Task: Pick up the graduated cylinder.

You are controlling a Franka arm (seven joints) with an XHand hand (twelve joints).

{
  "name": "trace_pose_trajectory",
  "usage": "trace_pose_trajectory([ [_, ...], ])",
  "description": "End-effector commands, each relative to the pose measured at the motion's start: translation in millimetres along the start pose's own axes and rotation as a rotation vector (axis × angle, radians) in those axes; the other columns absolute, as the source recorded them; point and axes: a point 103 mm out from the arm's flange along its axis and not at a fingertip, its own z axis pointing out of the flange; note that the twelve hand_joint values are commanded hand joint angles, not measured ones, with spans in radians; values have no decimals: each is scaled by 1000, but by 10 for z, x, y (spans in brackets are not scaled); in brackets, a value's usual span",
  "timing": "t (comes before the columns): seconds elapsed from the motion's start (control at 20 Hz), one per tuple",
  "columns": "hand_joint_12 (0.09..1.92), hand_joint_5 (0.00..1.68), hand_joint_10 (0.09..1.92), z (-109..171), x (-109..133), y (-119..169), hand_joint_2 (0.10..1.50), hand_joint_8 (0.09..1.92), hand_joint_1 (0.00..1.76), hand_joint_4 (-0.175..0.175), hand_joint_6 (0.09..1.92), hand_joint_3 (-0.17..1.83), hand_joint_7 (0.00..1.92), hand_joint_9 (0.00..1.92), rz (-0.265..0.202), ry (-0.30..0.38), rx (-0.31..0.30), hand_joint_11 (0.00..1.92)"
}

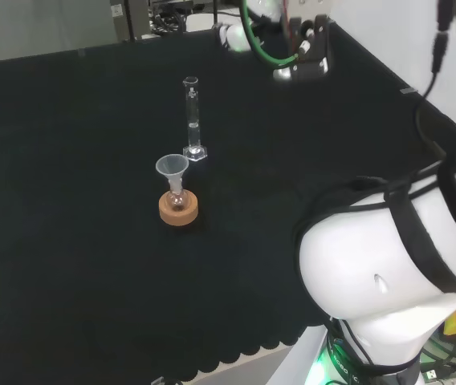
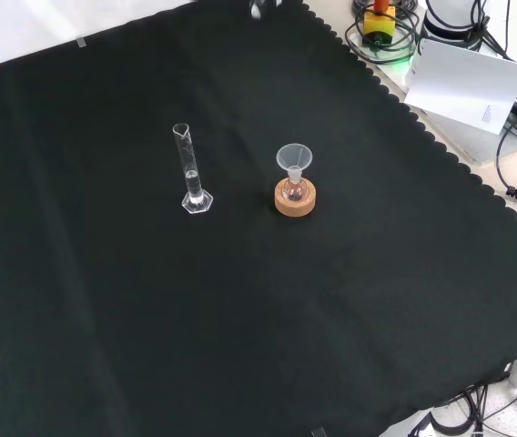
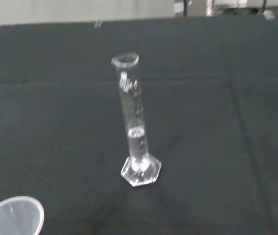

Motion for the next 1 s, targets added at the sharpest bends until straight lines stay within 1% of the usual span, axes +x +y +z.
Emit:
trace_pose_trajectory([
  [0.05,1354,260,601,760,-36,516,1095,525,356,9,87,281,176,327,-57,112,-3,96],
  [0.15,1357,266,606,894,-51,565,1073,536,382,6,87,281,199,357,-58,117,-1,121],
  [0.3,1357,281,608,1076,-95,653,1051,548,417,2,87,287,221,391,-55,159,4,153],
  [0.4,1349,291,600,1171,-114,718,1025,555,458,0,87,296,230,403,-61,165,3,170],
  [0.6,1342,295,584,1299,-157,826,984,556,534,-3,87,315,221,405,-65,203,-7,185],
  [0.85,1341,283,577,1472,-196,920,943,553,589,-5,87,327,202,390,-62,241,-1,185],
  [0.9,1341,282,577,1505,-204,935,929,554,605,-6,87,328,201,390,-63,252,1,185],
  [1.0,1342,282,577,1567,-224,968,869,561,644,-6,87,390,199,389,-64,262,10,184],
])
